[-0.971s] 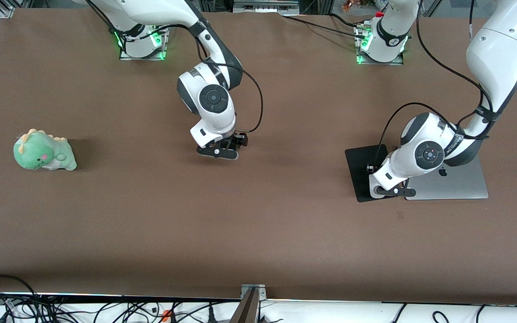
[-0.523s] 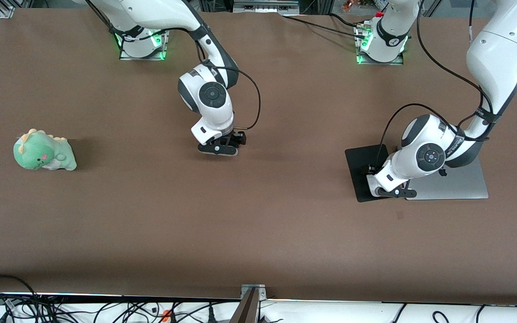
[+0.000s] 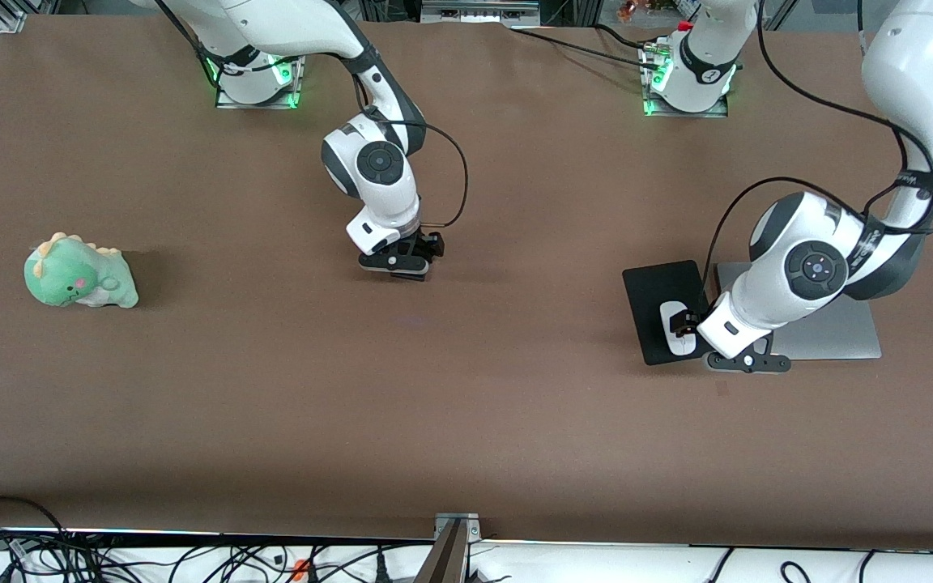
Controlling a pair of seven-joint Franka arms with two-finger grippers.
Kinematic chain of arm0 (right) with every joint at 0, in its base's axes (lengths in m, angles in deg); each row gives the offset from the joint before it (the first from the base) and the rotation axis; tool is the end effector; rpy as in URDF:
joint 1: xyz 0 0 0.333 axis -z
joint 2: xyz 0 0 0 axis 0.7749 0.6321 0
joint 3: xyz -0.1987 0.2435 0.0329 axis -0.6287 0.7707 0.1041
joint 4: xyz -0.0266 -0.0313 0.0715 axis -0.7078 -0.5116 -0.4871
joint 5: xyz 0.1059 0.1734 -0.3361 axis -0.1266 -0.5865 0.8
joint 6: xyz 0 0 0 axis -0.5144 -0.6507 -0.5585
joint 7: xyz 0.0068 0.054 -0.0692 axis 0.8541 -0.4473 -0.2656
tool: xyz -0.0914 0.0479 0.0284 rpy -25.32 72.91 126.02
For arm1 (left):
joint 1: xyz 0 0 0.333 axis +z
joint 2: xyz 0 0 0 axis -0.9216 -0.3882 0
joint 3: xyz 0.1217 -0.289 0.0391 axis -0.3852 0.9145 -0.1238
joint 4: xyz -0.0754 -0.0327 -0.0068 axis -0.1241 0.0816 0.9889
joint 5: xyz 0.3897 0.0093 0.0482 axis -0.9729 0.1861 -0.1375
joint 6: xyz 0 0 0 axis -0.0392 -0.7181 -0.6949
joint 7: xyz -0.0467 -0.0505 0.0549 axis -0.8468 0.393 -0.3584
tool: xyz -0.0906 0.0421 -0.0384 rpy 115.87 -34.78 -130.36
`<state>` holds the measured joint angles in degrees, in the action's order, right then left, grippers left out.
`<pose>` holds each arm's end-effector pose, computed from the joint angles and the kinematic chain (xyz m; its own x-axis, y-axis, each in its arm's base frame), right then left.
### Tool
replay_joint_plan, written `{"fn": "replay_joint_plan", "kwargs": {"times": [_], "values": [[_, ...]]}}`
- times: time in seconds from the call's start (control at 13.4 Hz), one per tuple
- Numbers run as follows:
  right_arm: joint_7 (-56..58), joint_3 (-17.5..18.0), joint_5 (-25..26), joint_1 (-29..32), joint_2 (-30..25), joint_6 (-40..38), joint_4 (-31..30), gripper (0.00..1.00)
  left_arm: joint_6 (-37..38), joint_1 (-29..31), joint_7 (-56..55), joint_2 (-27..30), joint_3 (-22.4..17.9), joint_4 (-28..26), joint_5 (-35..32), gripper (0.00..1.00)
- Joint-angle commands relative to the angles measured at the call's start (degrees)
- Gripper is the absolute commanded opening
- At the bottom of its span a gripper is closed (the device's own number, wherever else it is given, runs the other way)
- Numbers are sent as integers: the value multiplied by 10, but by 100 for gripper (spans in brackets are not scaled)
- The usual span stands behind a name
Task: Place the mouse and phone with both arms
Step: 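Release the mouse on the black pad while the right gripper grasps the phone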
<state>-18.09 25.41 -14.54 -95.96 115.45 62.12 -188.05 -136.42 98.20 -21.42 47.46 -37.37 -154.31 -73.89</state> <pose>0.4581 0.4025 0.1838 0.9956 -0.0759 0.0548 -0.0755 -0.9971 -0.0093 0.6472 -0.1023 0.3151 0.9987 -0.0409 -0.0320 -0.0424 -0.9981 -0.0457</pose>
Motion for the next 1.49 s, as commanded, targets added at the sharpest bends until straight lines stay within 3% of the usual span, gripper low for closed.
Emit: {"fn": "replay_joint_plan", "kwargs": {"times": [0.0,0.22,0.37,0.45,0.52,0.67,0.82,0.97,1.2,1.42], "values": [[5,-7,6,-8,7,25,-6,100,110,-3,0,14,37,68,-7,100],[6,-8,15,-10,15,36,-4,100,151,-17,0,65,52,87,6,100],[6,-9,17,-9,20,39,-4,96,169,-19,1,115,45,89,72,100],[15,-9,17,-9,20,38,-4,76,175,-25,0,145,36,87,100,100],[26,-9,17,-9,20,34,-1,64,196,-49,1,168,8,89,117,100],[28,-10,17,-9,17,23,0,60,233,-113,3,208,-74,115,172,100],[47,-14,17,-7,10,-35,22,47,251,-176,55,236,-164,121,202,100],[84,-29,17,-6,1,-120,59,40,261,-221,93,261,-248,119,232,100],[192,-73,10,-3,-12,-231,111,35,262,-294,149,286,-375,109,273,100],[288,-119,4,18,-44,-235,91,34,258,-358,191,312,-484,77,308,100]]}}
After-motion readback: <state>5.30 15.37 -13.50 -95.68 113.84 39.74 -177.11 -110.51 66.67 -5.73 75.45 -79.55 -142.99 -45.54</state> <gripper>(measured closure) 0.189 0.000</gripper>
